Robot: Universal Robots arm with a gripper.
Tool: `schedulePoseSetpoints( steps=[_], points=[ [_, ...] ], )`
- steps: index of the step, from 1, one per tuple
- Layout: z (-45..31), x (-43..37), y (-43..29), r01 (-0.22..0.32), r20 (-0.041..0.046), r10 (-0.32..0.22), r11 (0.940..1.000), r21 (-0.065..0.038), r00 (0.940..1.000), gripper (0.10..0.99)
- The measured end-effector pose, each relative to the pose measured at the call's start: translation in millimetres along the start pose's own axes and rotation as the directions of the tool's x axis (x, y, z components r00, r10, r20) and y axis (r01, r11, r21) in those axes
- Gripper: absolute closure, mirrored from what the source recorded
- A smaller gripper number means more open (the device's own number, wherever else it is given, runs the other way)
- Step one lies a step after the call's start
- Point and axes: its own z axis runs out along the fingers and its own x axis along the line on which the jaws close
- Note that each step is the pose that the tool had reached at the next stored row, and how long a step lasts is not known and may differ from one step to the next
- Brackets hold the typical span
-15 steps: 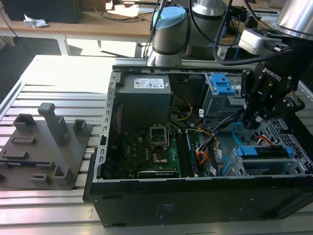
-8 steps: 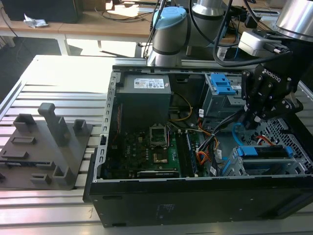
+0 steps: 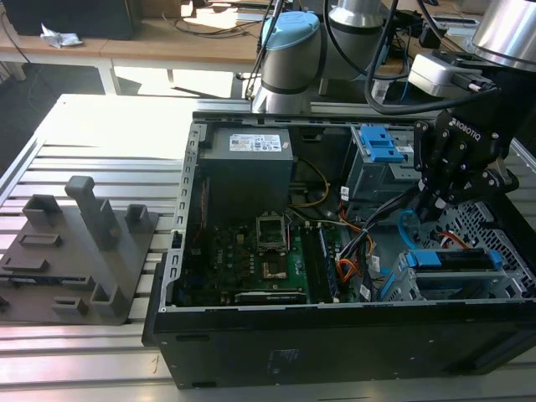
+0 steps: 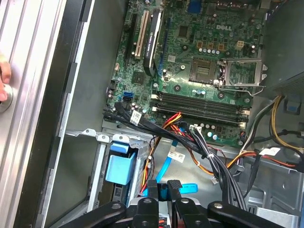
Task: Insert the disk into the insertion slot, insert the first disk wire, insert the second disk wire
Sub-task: 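Insert the second disk wire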
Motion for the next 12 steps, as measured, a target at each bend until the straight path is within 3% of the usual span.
schedulePoseSetpoints(
  steps=[12],
  points=[
    [0.1, 0.0, 0.0, 0.000, 0.0000, 0.000, 1.0000, 0.000, 1.0000, 0.922]
  ],
)
